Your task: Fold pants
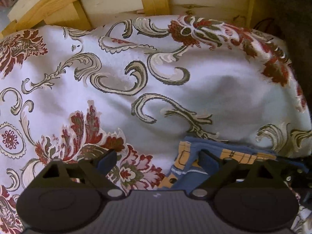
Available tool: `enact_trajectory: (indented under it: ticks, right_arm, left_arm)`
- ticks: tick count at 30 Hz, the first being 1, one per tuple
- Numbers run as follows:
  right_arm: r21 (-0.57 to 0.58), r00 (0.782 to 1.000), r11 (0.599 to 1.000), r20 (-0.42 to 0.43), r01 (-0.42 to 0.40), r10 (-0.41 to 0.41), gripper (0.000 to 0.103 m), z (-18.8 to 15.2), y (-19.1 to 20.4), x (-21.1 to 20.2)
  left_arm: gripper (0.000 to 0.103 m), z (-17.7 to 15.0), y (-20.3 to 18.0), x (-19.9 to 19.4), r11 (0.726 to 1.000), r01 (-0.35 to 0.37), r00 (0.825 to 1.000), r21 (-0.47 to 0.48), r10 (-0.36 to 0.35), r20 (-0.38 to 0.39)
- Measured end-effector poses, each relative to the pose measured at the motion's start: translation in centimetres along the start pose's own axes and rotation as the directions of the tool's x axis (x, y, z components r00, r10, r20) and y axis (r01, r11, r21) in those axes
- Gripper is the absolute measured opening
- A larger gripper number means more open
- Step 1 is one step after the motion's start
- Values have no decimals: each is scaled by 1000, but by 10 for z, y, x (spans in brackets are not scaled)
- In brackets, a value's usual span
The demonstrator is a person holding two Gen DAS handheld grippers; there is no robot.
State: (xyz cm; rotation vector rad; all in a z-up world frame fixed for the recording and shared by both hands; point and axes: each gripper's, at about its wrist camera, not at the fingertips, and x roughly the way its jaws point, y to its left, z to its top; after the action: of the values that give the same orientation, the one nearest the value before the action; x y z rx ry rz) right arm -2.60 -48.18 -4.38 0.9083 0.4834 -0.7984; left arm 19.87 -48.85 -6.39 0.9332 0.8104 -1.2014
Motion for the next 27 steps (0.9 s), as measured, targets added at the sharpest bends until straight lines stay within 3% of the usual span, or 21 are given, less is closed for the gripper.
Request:
enact_trajectory:
  ticks: [3,6,9,12,14,16,20,27]
  right_arm:
    - [-32,1000,999,20,-12,13,11,-1,5,-6]
    - [-104,999,994,45,-14,19,11,-4,16,-12]
    - [-175,998,985,58,-11,21,11,-8,27,-16]
    - [-234,998,972,53,-10,23,11,-13,35,-17]
    - [-267,999,964,49,-10,24,11,-15,39,-17]
    - [-299,999,954,39,-13,26,11,-18,43,-18]
    - [-354,1000,935,7,-24,28,11,-22,51,-16]
    - [-419,999,907,-22,-45,39,11,-30,61,-15]
  left_arm:
    - [95,2,9,-5,994,80,995,-76,-85,-56]
    - [96,9,20,-13,963,152,981,-224,-174,-86]
    - [97,22,28,-17,912,177,969,-371,-228,-99]
    - [96,35,35,-9,839,173,943,-516,-292,-158]
    - [89,41,34,-2,800,150,929,-581,-316,-195]
    - [83,48,28,3,803,108,925,-586,-296,-236]
    - [73,56,12,4,845,17,931,-535,-208,-299]
    - [48,62,1,-5,817,-76,914,-571,-172,-367]
